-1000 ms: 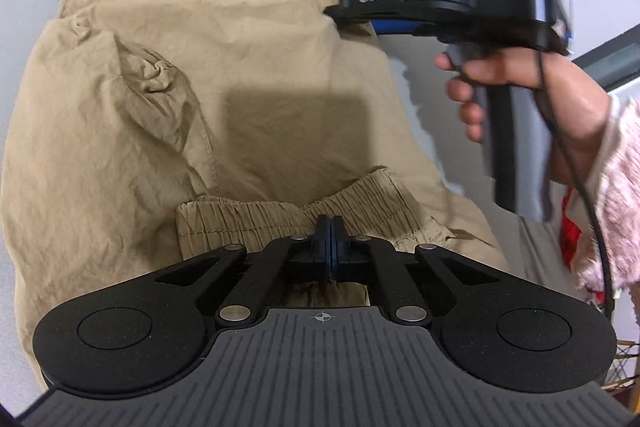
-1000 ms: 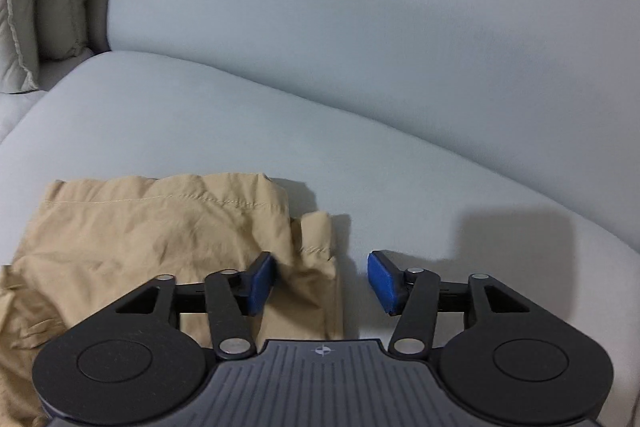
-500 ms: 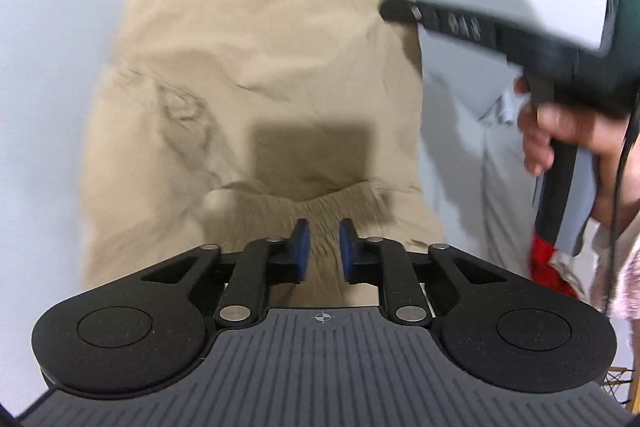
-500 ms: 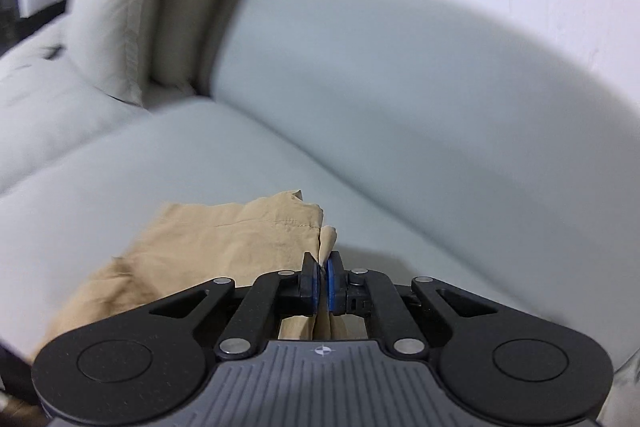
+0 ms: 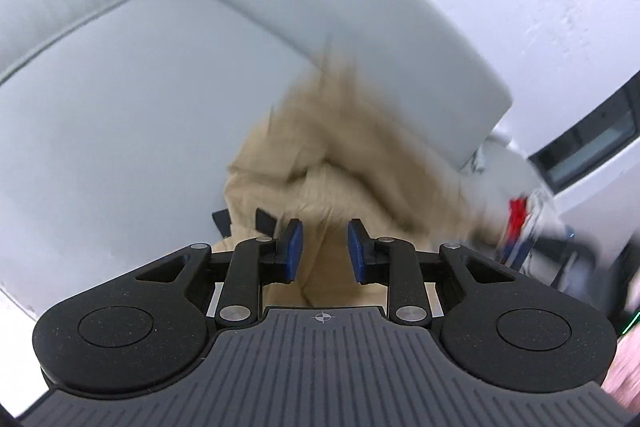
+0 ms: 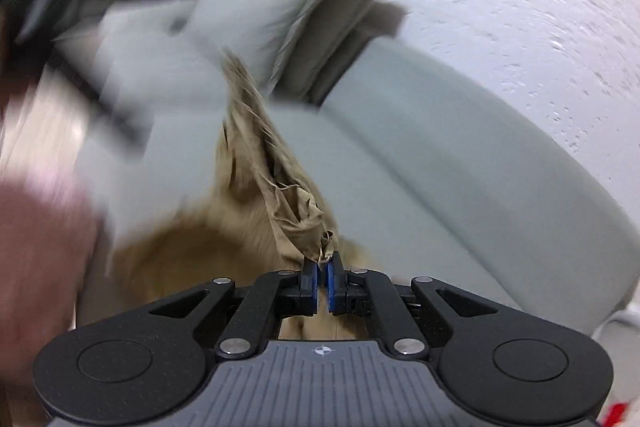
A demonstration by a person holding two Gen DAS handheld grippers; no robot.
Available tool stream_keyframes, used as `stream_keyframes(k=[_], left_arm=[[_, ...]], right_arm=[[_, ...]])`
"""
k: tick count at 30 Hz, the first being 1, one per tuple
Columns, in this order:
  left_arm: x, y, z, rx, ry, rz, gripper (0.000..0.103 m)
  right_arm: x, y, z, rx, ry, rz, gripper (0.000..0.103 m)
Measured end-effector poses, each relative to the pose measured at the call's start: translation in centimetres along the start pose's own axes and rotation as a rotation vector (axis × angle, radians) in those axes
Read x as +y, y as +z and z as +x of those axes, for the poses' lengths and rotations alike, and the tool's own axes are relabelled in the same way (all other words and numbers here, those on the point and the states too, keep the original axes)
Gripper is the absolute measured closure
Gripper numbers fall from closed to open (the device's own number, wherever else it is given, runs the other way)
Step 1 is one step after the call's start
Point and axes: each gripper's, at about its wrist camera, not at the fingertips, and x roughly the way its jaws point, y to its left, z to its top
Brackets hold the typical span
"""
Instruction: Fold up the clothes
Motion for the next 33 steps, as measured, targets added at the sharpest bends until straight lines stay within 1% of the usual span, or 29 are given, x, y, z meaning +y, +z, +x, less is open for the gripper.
stream_keyframes(k=[1, 2, 3, 5, 8, 10, 11, 12, 13, 14, 15, 17, 18, 20, 21, 22, 23, 24, 25, 26, 27, 29, 30, 31, 32, 33], left_arm=[[-0.6, 0.1, -0.4, -0.021, 0.003, 0.018, 0.074], [-1.0, 0.7, -0.2, -0.031, 0.007, 0.028, 0.074], [-2.0, 1.2, 0.2, -0.028, 0.016, 0.055, 0.074], [-4.3, 1.6, 2.3, 0.0, 0.037, 0.14, 0.074], [-7.4, 0.8, 7.9, 0.083, 0.073, 0.274, 0.075], [-8.2, -0.8, 11.2, 0.142, 0.111, 0.347, 0.076], [-8.6, -1.6, 12.8, 0.172, 0.131, 0.383, 0.079], [-8.5, -2.5, 14.3, 0.208, 0.17, 0.401, 0.081], [-8.1, -3.4, 15.2, 0.243, 0.198, 0.406, 0.084], [-7.8, -4.2, 15.9, 0.276, 0.218, 0.41, 0.085], [-7.4, -5.0, 16.2, 0.283, 0.222, 0.432, 0.084], [-7.0, -5.8, 15.9, 0.259, 0.207, 0.465, 0.084], [-6.8, -6.0, 15.7, 0.246, 0.198, 0.479, 0.084], [-6.4, -6.1, 15.4, 0.232, 0.174, 0.466, 0.083], [-5.9, -6.1, 15.3, 0.227, 0.161, 0.454, 0.083], [-5.4, -6.1, 15.2, 0.22, 0.146, 0.437, 0.083], [-5.2, -6.1, 15.2, 0.215, 0.139, 0.428, 0.083], [-5.1, -5.9, 15.0, 0.208, 0.135, 0.417, 0.083], [-5.4, -5.7, 14.8, 0.199, 0.13, 0.409, 0.083], [-5.7, -5.5, 14.6, 0.191, 0.126, 0.403, 0.083], [-5.8, -5.3, 14.4, 0.184, 0.119, 0.394, 0.083], [-5.4, -5.0, 14.5, 0.192, 0.128, 0.388, 0.084], [-5.2, -4.9, 14.7, 0.199, 0.135, 0.387, 0.087], [-4.6, -4.7, 15.1, 0.219, 0.135, 0.366, 0.088], [-4.1, -4.6, 15.3, 0.23, 0.125, 0.34, 0.088], [-3.7, -4.6, 15.5, 0.233, 0.112, 0.315, 0.088]], right_arm=[[1.1, -2.1, 0.8, 0.068, -0.011, -0.043, 0.099], [1.1, -2.3, 1.0, 0.076, -0.012, -0.041, 0.099], [1.1, -3.2, 1.7, 0.104, -0.018, -0.021, 0.099], [1.0, -3.9, 3.0, 0.135, -0.03, 0.016, 0.099], [1.4, -3.8, 5.2, 0.171, -0.041, 0.038, 0.099], [1.8, -3.7, 5.7, 0.199, -0.037, 0.033, 0.094], [2.1, -3.6, 5.9, 0.234, -0.036, 0.038, 0.092], [2.4, -3.9, 5.3, 0.249, -0.041, 0.044, 0.085], [2.6, -4.2, 4.7, 0.265, -0.045, 0.051, 0.08], [2.3, -4.5, 4.0, 0.29, -0.043, 0.096, 0.072], [1.8, -4.7, 3.2, 0.286, -0.047, 0.148, 0.07], [0.9, -4.7, 2.0, 0.267, -0.063, 0.231, 0.065], [-0.2, -4.7, 0.9, 0.241, -0.083, 0.306, 0.065], [-2.5, -4.2, 0.1, 0.191, -0.124, 0.421, 0.064], [-3.2, -3.4, 0.0, 0.155, -0.147, 0.477, 0.065], [-3.6, -2.9, 0.0, 0.116, -0.14, 0.522, 0.066], [-4.1, -2.4, 0.0, 0.077, -0.13, 0.569, 0.073], [-4.4, -1.4, 1.3, 0.04, -0.073, 0.645, 0.086], [-4.0, -1.5, 1.7, 0.035, -0.045, 0.673, 0.09], [-3.9, -1.4, 2.4, 0.034, -0.025, 0.69, 0.09], [-3.3, -1.3, 3.8, 0.045, 0.003, 0.707, 0.091], [-1.8, -2.3, 7.7, 0.138, -0.007, 0.69, 0.091], [-1.2, -3.2, 8.4, 0.177, -0.039, 0.673, 0.094], [-0.9, -3.9, 8.5, 0.196, -0.063, 0.659, 0.094], [-0.4, -5.7, 8.7, 0.218, -0.11, 0.646, 0.097], [-0.5, -6.6, 8.5, 0.21, -0.111, 0.675, 0.102]])
